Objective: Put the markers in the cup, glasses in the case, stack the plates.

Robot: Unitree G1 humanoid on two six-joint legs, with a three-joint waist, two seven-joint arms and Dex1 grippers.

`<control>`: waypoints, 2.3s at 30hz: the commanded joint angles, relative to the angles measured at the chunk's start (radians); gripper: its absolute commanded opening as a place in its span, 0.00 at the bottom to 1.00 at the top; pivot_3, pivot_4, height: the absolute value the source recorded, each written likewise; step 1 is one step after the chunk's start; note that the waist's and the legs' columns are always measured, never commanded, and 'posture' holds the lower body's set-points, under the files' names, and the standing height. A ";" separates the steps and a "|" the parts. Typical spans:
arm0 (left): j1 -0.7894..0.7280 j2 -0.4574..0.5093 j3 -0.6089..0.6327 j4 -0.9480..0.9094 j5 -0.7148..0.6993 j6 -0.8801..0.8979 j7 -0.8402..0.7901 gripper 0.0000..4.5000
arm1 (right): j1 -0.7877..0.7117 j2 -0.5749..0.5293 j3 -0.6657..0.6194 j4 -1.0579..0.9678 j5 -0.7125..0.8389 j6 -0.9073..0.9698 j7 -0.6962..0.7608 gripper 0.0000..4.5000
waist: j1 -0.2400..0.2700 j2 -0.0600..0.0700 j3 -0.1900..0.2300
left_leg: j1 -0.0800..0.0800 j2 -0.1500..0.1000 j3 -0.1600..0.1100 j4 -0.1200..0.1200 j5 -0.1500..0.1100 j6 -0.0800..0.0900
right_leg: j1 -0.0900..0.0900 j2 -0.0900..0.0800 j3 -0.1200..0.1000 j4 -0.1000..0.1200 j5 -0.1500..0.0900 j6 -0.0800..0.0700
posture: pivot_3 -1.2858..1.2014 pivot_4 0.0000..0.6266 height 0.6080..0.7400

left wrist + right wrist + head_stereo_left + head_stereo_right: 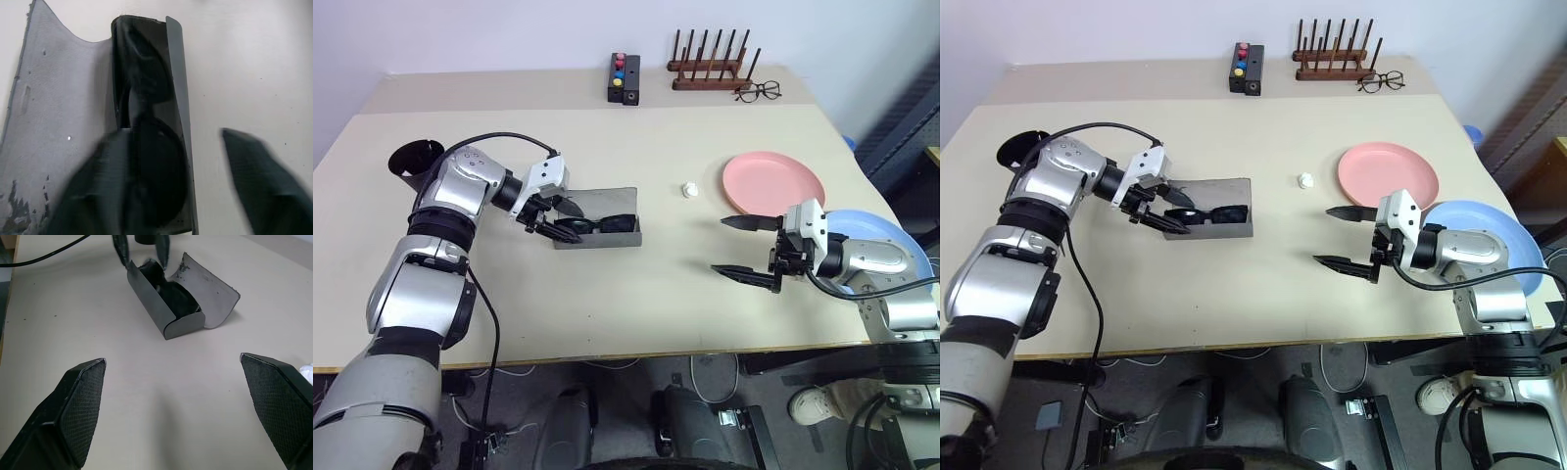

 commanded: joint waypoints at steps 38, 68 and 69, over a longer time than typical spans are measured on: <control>0.003 -0.160 0.114 -0.054 0.084 0.171 0.691 0.00 | 0.102 -0.010 -0.061 -0.091 0.015 -0.024 -0.108 1.00 | 0.001 0.000 0.000 | 0.000 -0.001 0.000 0.001 0.000 0.000 | 0.001 -0.001 0.000 0.000 0.001 0.002 | 0.52 0.24 1.00; 0.403 -0.071 0.193 -0.896 -0.075 0.567 0.649 0.00 | 0.208 -0.020 -0.156 -0.066 0.032 -0.039 -0.141 1.00 | 0.003 0.001 -0.001 | 0.003 0.000 -0.001 0.002 0.000 0.000 | 0.004 -0.002 0.001 0.000 0.001 0.002 | 0.52 0.24 1.00; 0.390 -0.082 0.229 -0.901 -0.104 0.549 0.665 0.00 | 0.204 -0.019 -0.160 -0.066 0.034 -0.039 -0.151 1.00 | 0.003 0.001 -0.001 | 0.002 0.000 -0.001 0.002 0.000 0.000 | 0.004 -0.002 0.001 0.000 0.001 0.002 | 0.52 0.24 1.00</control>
